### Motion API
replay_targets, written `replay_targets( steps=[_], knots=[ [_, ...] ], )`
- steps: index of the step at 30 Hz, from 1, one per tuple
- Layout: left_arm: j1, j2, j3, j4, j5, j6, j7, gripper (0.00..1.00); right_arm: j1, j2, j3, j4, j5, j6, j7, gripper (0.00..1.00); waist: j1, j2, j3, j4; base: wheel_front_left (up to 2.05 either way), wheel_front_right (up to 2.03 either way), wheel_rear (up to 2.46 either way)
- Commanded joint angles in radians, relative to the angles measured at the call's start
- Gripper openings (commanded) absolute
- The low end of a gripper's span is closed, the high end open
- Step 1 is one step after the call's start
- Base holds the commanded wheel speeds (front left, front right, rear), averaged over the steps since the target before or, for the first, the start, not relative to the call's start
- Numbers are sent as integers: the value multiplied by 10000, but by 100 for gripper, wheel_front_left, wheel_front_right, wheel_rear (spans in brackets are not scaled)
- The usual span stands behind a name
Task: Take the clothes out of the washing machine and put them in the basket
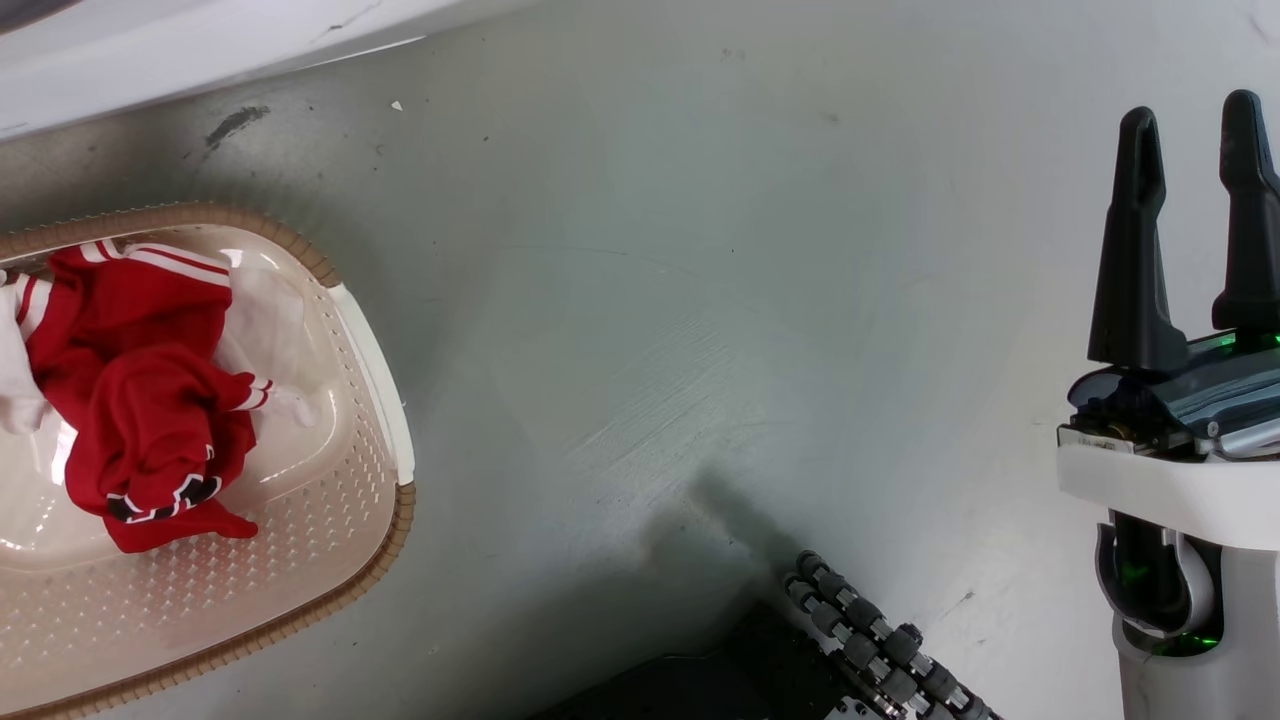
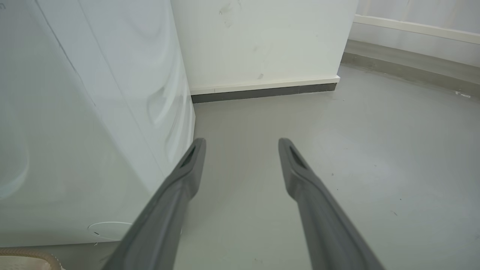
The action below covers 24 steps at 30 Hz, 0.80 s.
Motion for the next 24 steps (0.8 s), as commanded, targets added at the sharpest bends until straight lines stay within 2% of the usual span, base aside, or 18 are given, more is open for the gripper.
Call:
replay_targets(
  steps=[1, 2, 9, 17, 24],
  knots=[
    [68, 63, -92, 118, 89, 1, -65, 40, -176, 16, -4, -20, 48, -7, -20, 100, -1, 0, -2, -2, 0, 0, 0],
    [51, 103, -115, 92, 91, 1, -208, 0, -187, 16, -9, -4, 50, -7, -20, 100, -1, 0, -2, -4, 0, 0, 0],
    [219, 163, -140, 202, -116, -23, -975, 0, -205, 16, -133, 83, -36, -7, -20, 100, -1, 0, -197, 118, 0, 0, 0],
    [1486, -24, 75, 348, -691, -48, -2885, 0, 75, 15, -252, 231, -504, -7, -20, 100, -1, 0, -1261, 648, 0, 0, 0],
    [3244, -303, -624, 110, -1108, -57, -4664, 0, 335, 9, -218, 514, -1081, -7, -20, 100, -1, 0, -2493, 1272, 0, 0, 0]
  ],
)
